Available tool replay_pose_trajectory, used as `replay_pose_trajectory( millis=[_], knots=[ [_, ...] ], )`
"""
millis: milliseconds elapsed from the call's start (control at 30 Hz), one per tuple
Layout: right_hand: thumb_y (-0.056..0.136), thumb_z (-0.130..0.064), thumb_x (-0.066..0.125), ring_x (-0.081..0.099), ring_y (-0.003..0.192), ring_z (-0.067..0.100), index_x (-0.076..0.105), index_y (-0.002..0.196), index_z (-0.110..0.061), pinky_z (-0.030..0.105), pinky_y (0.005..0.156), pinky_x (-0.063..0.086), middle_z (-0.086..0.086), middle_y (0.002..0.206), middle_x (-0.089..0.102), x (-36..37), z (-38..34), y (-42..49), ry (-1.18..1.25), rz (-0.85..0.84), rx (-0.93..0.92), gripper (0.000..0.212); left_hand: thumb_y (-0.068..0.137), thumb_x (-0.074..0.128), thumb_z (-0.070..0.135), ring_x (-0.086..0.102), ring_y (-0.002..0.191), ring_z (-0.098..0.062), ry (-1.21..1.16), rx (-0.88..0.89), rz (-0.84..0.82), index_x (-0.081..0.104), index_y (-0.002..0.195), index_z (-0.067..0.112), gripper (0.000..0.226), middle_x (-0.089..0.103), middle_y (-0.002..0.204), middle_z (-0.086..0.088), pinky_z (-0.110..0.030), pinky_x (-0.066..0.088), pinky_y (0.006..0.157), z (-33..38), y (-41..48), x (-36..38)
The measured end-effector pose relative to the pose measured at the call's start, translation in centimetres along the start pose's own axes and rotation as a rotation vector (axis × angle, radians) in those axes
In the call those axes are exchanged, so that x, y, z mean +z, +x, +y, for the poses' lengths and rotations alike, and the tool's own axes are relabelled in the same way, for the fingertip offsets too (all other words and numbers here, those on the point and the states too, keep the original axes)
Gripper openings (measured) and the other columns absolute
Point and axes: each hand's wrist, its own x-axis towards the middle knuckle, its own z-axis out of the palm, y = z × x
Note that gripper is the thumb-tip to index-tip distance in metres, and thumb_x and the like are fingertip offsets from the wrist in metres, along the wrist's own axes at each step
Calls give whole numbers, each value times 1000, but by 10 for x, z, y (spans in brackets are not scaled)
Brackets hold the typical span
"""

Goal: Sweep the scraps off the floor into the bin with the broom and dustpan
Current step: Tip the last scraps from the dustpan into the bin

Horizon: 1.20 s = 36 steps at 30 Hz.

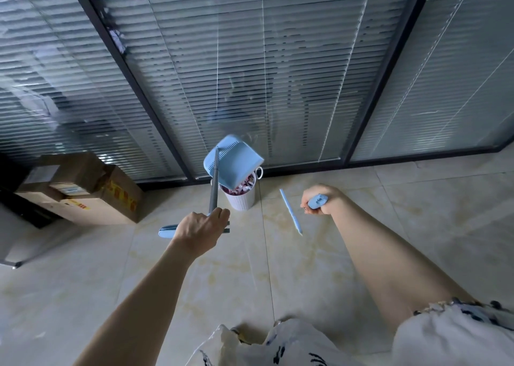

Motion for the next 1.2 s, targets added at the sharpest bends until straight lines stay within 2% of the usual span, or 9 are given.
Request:
replay_pose_trajectory(
  millis=[33,133,200,333,533,700,767,933,1200],
  knots=[
    [91,10,39,45,21,9,40,59,-8,10,27,32,5,32,47,2,-5,-1,-2,-5,-5,36,42,89,11,41,21,-22,-1,9,-1,64,65,11,34,49,48,0,-15,13,39,-1,-1,0],
    [80,14,43,42,42,18,40,51,-6,20,42,30,8,50,45,6,-24,-4,-32,-19,-74,35,46,90,12,42,22,-23,-16,42,23,58,72,10,41,50,51,-1,-15,15,37,-2,1,0],
    [78,13,49,43,42,19,47,53,-2,20,44,35,11,53,46,3,-36,-8,-33,31,-111,29,48,89,12,43,23,-22,-17,57,40,55,75,11,44,50,53,-1,-17,17,34,-1,4,-2],
    [85,3,51,47,40,16,51,61,-3,23,49,38,12,57,50,-1,-52,-13,-13,15,-108,25,52,89,15,43,23,-20,4,64,84,64,67,11,29,53,53,0,-17,15,35,1,6,-8],
    [80,11,50,46,38,17,50,55,-2,17,41,38,9,46,49,4,-50,-14,-51,32,-105,28,58,86,14,43,24,-23,0,29,112,63,69,9,26,52,55,-2,-18,17,35,-5,7,-6],
    [82,11,48,51,32,6,44,61,-10,15,37,41,7,66,48,-4,-57,-16,-63,42,-147,30,57,87,19,43,23,-22,-9,50,131,63,65,10,27,52,52,-1,-17,22,30,-5,2,-7],
    [80,12,45,52,41,13,45,59,-8,18,40,39,11,67,48,-7,-58,-22,-83,45,-140,29,54,89,21,43,22,-22,-11,60,133,64,64,11,29,52,51,0,-16,24,28,-4,1,-7],
    [89,10,43,41,18,9,48,61,0,10,27,36,12,50,49,-23,-64,-36,10,-12,-114,30,45,92,19,42,20,-20,-13,98,95,64,63,12,34,52,49,2,-15,25,27,2,4,-6],
    [95,5,39,38,17,8,45,66,1,8,24,32,8,64,40,-44,-51,-58,105,-65,14,30,41,94,19,42,20,-21,-30,111,103,63,61,11,38,52,47,1,-16,26,26,9,3,-10]
  ],
)
